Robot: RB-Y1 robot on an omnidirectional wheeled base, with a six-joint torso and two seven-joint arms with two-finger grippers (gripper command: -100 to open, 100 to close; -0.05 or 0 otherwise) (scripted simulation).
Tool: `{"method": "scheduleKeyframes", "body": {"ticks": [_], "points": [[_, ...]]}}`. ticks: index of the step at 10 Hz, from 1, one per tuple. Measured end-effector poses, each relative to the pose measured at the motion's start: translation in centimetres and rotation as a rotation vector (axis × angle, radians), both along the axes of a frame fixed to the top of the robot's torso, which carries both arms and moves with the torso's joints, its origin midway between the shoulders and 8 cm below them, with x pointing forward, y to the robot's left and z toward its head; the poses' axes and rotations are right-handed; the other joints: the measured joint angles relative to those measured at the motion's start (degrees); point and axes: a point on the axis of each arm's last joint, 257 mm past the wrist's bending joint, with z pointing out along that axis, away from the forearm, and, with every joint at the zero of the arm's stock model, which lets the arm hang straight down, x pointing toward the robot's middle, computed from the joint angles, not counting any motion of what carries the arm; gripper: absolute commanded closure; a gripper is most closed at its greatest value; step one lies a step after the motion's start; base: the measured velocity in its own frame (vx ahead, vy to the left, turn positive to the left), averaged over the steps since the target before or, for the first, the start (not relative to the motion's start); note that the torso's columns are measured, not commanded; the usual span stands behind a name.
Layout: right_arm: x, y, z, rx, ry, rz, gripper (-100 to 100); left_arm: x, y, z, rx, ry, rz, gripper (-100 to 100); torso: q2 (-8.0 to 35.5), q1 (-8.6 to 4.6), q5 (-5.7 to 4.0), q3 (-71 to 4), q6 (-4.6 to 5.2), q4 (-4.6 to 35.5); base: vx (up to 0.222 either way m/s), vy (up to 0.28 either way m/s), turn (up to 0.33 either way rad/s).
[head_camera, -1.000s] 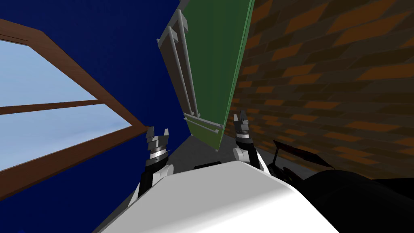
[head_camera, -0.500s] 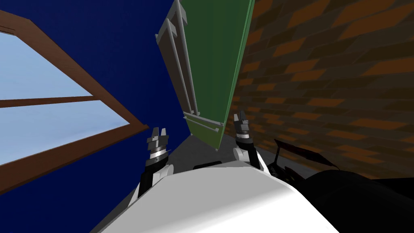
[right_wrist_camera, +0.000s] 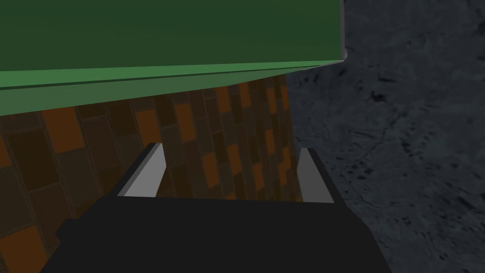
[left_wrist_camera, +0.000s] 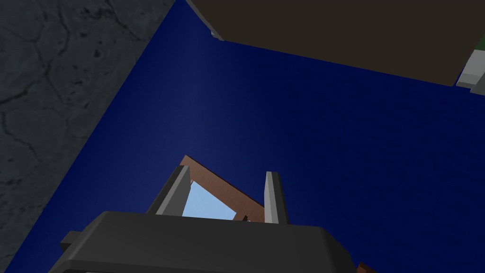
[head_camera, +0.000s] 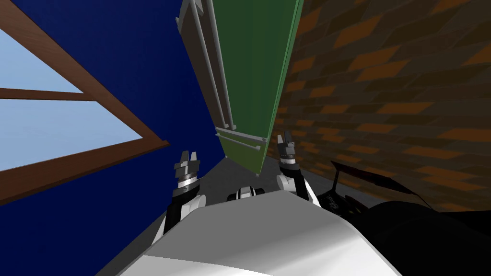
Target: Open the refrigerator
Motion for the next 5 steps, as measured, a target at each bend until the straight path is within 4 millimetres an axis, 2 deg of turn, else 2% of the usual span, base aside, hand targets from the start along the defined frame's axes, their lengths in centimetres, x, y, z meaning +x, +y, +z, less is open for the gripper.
{"method": "scheduleKeyframes", "body": {"ticks": [2, 5], "points": [[0.03, 0.40, -0.15, -0.055, 0.015, 0.004, -100, 0.01, 0.00, -0.03, 0.000, 0.001, 0.000, 0, 2.4, 0.05, 0.01, -5.1, 0.00, 2.4, 0.033, 0.029, 0.018], [-0.02, 0.79, -0.59, -0.160, 0.049, -0.014, -100, 0.01, 0.00, -0.03, 0.000, 0.001, 0.000, 0, 2.6, 0.08, 0.03, -5.4, 0.00, 2.7, 0.059, 0.067, 0.032]]}}
